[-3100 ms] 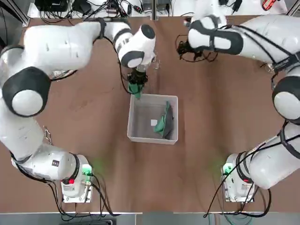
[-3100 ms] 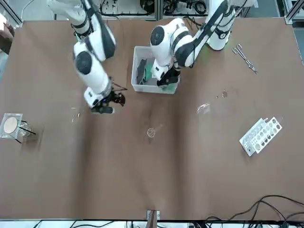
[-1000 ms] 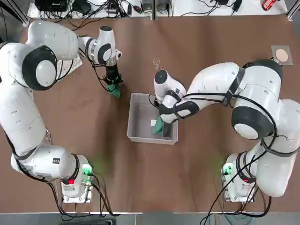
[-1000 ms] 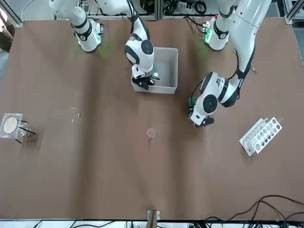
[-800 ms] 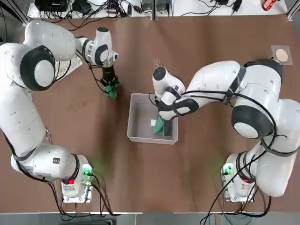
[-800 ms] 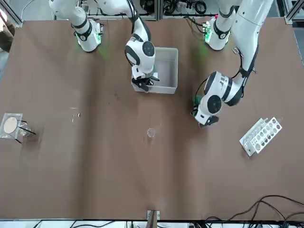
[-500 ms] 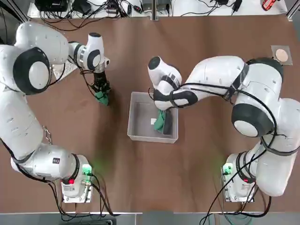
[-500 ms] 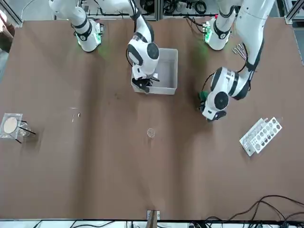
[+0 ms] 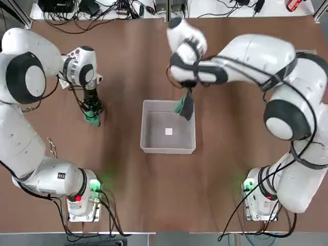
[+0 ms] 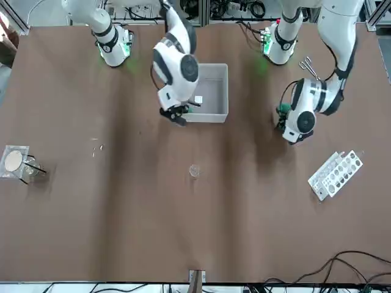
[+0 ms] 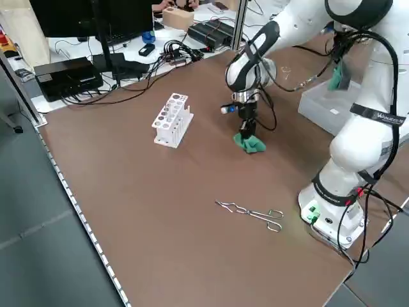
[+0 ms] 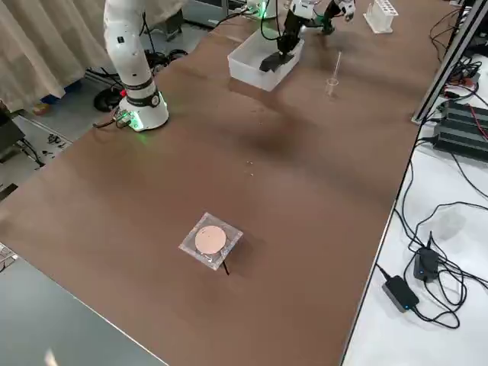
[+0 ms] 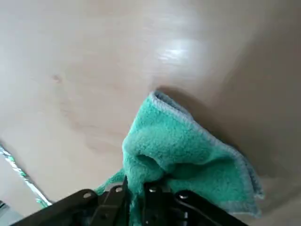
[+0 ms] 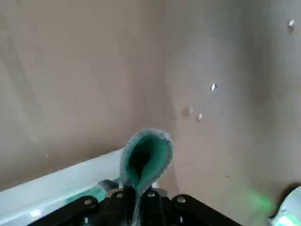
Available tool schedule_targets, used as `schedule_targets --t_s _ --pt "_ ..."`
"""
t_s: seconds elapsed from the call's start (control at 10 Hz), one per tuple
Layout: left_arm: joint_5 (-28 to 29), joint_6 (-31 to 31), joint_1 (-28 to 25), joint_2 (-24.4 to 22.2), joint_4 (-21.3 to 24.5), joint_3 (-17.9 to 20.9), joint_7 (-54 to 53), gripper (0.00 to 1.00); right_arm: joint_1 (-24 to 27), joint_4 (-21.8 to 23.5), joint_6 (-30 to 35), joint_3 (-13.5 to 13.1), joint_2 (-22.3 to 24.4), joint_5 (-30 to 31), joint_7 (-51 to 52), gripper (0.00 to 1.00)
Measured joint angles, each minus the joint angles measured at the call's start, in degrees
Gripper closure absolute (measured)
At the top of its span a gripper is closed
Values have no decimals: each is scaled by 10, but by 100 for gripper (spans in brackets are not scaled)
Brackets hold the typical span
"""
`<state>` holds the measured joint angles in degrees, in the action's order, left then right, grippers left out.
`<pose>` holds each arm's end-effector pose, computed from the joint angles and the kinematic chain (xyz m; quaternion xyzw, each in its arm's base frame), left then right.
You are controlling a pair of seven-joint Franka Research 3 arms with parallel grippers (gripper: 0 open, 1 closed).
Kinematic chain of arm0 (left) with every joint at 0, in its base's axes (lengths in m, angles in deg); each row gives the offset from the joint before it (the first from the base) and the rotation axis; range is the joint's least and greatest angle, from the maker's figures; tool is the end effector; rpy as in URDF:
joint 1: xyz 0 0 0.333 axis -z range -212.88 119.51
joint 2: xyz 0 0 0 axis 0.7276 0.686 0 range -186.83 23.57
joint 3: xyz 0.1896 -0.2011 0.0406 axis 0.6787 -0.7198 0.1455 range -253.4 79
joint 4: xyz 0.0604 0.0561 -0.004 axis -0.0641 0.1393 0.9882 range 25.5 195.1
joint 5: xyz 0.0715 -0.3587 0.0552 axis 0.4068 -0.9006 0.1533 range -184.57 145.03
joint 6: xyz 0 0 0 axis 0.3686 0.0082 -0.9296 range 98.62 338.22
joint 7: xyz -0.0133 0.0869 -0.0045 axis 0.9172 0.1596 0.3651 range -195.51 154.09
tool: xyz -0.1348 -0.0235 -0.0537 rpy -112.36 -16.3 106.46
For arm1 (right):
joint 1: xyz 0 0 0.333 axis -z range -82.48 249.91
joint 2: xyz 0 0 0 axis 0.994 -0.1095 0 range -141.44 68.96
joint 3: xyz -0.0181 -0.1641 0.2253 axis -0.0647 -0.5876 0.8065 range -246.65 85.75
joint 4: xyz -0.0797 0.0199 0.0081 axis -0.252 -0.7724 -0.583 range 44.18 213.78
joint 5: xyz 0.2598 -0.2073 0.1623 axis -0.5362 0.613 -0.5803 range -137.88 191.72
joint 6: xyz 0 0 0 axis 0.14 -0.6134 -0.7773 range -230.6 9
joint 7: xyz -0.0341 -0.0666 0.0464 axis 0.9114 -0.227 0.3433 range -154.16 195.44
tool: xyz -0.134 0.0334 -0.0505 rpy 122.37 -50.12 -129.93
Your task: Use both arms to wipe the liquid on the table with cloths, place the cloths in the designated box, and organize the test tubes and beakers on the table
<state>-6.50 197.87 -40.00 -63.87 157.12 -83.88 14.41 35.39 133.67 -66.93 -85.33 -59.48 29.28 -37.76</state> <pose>0.3857 -0.0034 0.1077 -0.9425 -0.1768 0.2288 0.1674 0.4217 0.3956 0.2856 0.9793 -0.1206 -0.0715 0.1458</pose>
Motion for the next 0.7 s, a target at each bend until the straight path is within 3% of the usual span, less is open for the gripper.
schedule_targets --t_s 0.4,0.7 --pt "72 20 -7 6 5 101 -45 91 154 5 22 -3 34 1 252 92" --pt "74 33 -8 19 -20 115 -54 91 239 36 -11 -2 33 1 376 91"
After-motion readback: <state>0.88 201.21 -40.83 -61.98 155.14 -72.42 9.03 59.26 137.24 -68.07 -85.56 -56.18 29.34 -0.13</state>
